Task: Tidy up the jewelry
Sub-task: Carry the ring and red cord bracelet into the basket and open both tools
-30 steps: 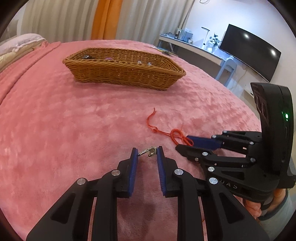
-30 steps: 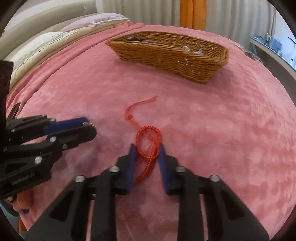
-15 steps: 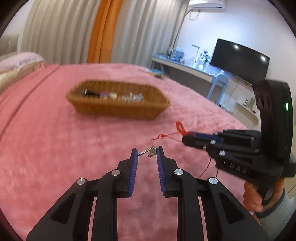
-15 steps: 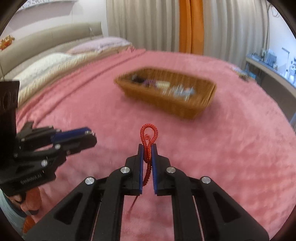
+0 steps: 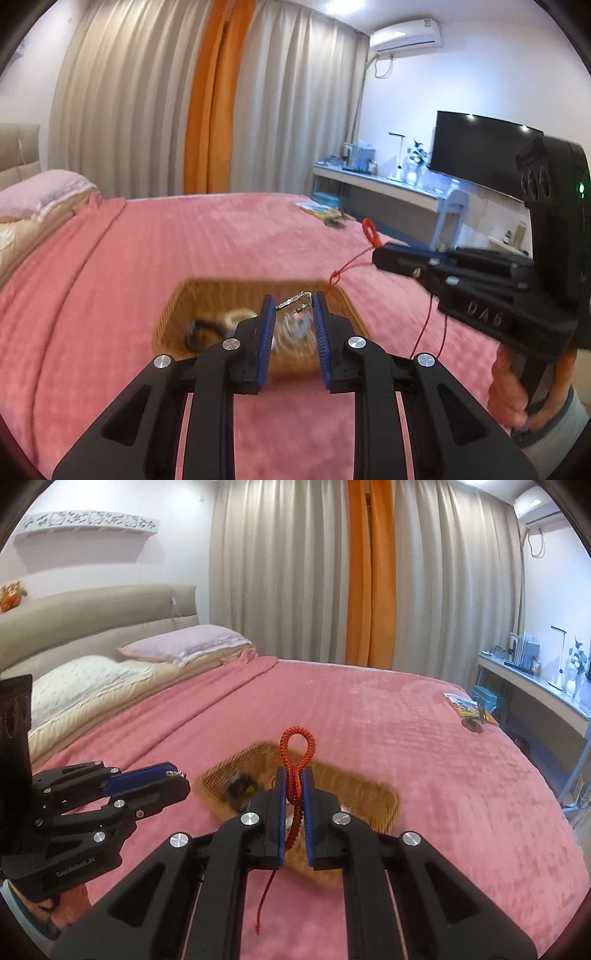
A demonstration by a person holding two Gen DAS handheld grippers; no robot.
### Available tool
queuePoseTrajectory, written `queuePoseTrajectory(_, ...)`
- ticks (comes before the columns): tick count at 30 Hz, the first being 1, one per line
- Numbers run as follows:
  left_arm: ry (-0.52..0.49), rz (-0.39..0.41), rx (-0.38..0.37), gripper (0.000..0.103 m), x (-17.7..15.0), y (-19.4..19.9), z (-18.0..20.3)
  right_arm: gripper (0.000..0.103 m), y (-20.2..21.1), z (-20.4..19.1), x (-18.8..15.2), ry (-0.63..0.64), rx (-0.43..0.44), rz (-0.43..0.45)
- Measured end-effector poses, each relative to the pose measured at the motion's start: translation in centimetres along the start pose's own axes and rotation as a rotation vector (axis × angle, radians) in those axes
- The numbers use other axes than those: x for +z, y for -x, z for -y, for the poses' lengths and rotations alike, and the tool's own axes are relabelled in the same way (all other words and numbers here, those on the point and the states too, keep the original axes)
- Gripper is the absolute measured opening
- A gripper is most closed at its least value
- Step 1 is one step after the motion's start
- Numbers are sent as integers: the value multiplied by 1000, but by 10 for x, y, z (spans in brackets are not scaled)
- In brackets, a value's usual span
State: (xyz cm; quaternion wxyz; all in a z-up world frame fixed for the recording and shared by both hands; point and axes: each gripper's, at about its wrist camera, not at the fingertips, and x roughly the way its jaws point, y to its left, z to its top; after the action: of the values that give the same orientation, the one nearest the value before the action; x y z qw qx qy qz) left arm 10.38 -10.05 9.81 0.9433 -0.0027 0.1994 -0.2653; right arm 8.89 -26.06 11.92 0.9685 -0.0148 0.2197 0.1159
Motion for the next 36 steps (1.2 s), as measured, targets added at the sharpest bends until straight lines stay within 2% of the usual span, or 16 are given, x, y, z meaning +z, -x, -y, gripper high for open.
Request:
queuePoseTrajectory(6, 15, -8, 15, 19, 14, -57, -15, 6, -70, 25, 12, -53, -20, -45)
queuePoseTrajectory(13, 91, -96, 18, 19, -8, -120, -43, 7, -139, 47, -15, -110, -59, -169)
queuePoseTrajectory(19, 111, -162, 16, 20, -25, -145, -55, 7, -169, 57, -40, -130, -98, -276)
queuePoseTrajectory(21, 106, -184, 13, 20, -30, -150, -55, 7, -171, 58, -44, -130, -124, -305)
queuePoseTrajectory(24, 89, -212, 13, 21, -35, -153, -51, 8, -169, 63, -48, -162, -108, -333)
queuePoseTrajectory(26, 90, -221, -3, 28, -36, -151, -50, 21, -163, 66, -47, -176, -110, -330)
queuePoseTrajectory(28, 90, -199, -11, 37, -33, -143, -48, 66, -155, 70, -43, -199, -113, -307)
queuePoseTrajectory(29, 86, -178, -1, 47, -31, -137, -48, 69, -148, 72, -40, -212, -113, -284)
queuePoseTrajectory(30, 89, -162, 0, 51, -29, -132, -48, 69, -141, 73, -37, -219, -109, -260)
queuePoseTrajectory(36, 141, -81, -18, 52, -13, -90, -53, 69, -97, 66, -18, -238, -71, -173)
